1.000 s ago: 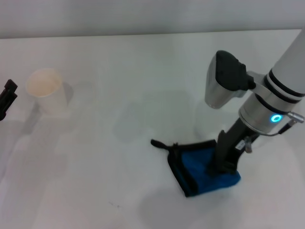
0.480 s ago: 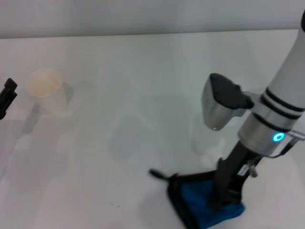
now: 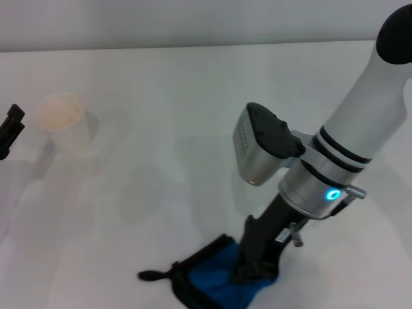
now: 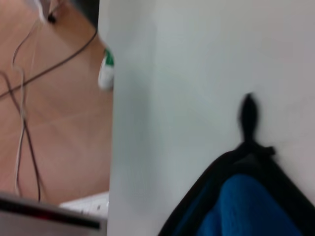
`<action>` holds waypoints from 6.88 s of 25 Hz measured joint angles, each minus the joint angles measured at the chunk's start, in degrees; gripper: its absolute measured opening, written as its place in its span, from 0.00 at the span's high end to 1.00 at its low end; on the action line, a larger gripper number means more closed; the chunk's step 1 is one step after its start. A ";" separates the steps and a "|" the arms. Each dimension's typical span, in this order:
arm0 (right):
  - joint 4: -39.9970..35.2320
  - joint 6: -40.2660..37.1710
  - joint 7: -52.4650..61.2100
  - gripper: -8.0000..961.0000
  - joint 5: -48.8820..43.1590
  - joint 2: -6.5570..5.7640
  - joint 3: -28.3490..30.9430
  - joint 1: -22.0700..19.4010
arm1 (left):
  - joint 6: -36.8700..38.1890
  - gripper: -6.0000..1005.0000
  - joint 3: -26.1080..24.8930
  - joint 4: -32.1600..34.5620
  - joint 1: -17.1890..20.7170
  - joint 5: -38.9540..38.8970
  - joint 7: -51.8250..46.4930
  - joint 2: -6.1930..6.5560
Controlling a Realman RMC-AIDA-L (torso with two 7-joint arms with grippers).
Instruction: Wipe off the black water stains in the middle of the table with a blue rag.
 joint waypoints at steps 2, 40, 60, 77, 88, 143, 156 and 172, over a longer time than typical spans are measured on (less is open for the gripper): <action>0.02 -1.28 -0.96 0.93 2.07 0.01 -0.46 -0.17 | 0.34 0.14 0.00 0.12 -0.12 -0.02 0.00 -0.05; 1.55 -24.31 -0.35 0.93 6.32 -0.85 2.61 -0.74 | 1.28 0.14 0.00 0.14 -0.44 -0.74 0.00 0.02; 0.87 -17.05 -0.67 0.93 19.30 0.03 -18.00 -0.71 | 1.22 0.14 0.00 -0.24 -0.54 -0.74 -0.09 -0.11; 3.58 -27.95 -4.67 0.92 20.87 -0.53 -10.17 -2.66 | 1.84 0.14 -0.09 -0.23 -0.79 -2.27 -0.25 -0.07; 4.29 -27.68 -4.41 0.89 6.81 -1.20 9.90 -4.20 | 1.99 0.14 -0.08 -0.24 -0.65 -2.32 -0.27 0.01; 11.59 -15.28 -28.44 0.29 40.73 -0.82 52.88 -14.68 | 3.95 0.14 -0.18 -0.14 -0.78 -4.34 0.50 -0.14; 38.36 -24.38 -89.41 0.24 70.99 -0.52 65.45 -16.74 | 3.72 0.14 -0.12 -0.88 -1.38 -10.08 4.99 -0.60; 39.86 -31.43 -88.29 0.24 71.03 -0.42 67.14 -14.96 | 8.39 0.13 0.00 -2.34 -5.06 -13.61 4.76 -0.67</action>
